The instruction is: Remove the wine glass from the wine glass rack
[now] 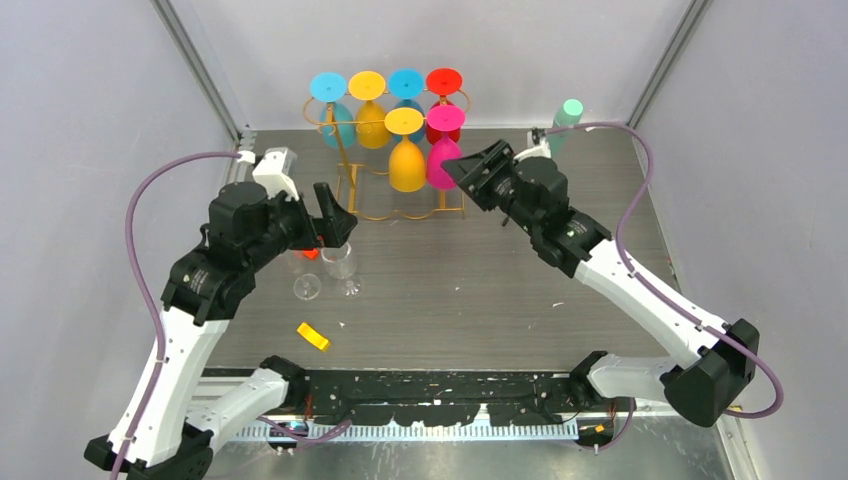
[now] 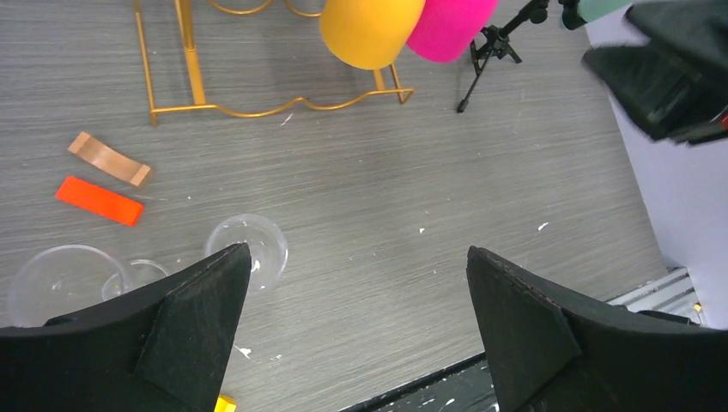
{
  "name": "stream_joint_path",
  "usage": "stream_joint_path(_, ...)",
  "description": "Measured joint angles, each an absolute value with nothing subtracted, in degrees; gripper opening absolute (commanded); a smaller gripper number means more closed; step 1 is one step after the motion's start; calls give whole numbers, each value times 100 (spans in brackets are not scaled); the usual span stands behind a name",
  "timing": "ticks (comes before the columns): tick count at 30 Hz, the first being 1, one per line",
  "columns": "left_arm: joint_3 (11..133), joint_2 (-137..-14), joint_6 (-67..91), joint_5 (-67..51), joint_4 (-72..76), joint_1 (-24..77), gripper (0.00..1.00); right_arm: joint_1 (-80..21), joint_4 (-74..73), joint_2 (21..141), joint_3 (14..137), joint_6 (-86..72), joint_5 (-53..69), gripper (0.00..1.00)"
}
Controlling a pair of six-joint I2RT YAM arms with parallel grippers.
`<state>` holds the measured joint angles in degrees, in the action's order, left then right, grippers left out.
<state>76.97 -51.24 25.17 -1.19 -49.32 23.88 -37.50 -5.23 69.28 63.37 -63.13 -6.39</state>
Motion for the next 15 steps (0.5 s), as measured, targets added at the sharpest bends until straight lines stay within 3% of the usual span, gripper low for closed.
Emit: stream_joint_path(15,7227,-4584,2558,-392,-4392,2388,100,-3747,-480,7907,7590,-6182,-1900,48)
